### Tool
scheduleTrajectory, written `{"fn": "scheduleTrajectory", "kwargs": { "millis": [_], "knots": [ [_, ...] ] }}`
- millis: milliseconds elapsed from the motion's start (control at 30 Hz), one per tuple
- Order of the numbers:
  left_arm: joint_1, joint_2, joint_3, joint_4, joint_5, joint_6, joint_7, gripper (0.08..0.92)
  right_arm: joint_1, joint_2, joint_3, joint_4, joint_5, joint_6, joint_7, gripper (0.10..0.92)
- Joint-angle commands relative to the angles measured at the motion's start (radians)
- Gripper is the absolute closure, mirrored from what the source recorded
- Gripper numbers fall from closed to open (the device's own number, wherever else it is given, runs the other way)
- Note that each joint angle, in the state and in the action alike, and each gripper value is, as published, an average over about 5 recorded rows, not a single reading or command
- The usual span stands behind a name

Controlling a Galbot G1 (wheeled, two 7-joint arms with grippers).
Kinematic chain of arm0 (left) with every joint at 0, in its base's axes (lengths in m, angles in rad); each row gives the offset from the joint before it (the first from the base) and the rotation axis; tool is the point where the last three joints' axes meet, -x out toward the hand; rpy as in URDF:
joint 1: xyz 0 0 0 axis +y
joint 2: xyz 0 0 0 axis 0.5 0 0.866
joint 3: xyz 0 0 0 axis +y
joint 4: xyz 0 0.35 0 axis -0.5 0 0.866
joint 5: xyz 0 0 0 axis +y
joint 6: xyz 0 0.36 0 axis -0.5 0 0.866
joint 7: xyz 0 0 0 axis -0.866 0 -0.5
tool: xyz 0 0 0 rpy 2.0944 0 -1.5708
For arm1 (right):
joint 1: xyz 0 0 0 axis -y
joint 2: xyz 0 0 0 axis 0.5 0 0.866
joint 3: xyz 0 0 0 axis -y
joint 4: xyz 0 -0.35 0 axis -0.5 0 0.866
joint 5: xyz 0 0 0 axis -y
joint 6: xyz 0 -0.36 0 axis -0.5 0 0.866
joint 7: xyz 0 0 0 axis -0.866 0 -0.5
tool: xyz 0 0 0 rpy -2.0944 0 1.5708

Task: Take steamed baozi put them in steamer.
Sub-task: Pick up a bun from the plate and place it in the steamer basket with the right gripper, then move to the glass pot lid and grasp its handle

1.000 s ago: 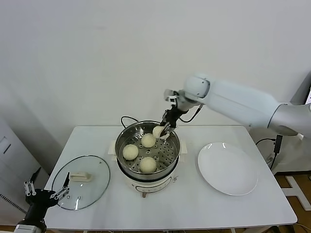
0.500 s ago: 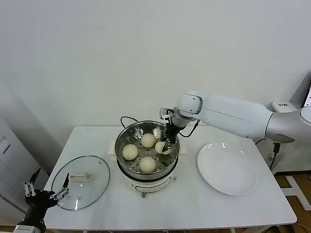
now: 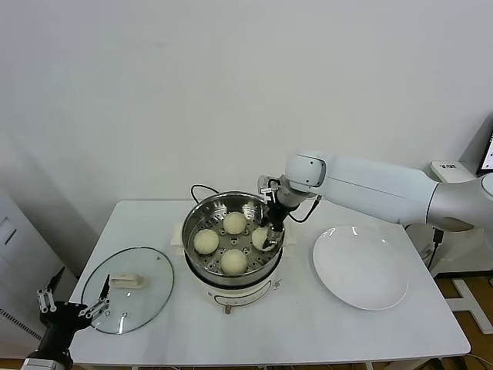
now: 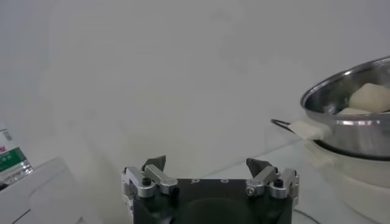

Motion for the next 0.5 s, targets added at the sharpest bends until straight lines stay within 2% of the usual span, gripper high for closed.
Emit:
{"fn": "scheduleTrajectory", "kwargs": {
  "millis": [33, 100, 167, 333, 433, 500],
  "knots": [
    [0.004, 0.0, -0.001, -0.002, -0.002, -0.008, 0.002, 0.177, 0.009, -0.021, 0.093, -0.023, 0.093, 0.003, 0.025, 0.278],
    [0.009, 0.0, -0.004, -0.002, -0.003, -0.017, 0.004, 0.177, -0.005, -0.041, 0.161, -0.037, 0.162, 0.028, 0.065, 0.234],
    [0.014, 0.002, -0.005, -0.002, -0.005, -0.023, 0.006, 0.177, -0.037, -0.061, 0.236, -0.051, 0.247, 0.084, 0.166, 0.214],
    [0.008, 0.006, -0.002, -0.001, -0.008, -0.022, 0.003, 0.177, -0.261, -0.105, 0.492, -0.074, 0.432, 0.316, 0.667, 0.203],
    [0.003, 0.012, 0.002, -0.001, -0.007, -0.022, -0.002, 0.177, -0.443, -0.124, 0.694, -0.083, 0.442, 0.456, 0.914, 0.203],
    [0.002, 0.019, 0.003, -0.001, -0.007, -0.021, -0.004, 0.177, -0.559, -0.138, 0.816, -0.082, 0.424, 0.538, 1.014, 0.203]
  ]
}}
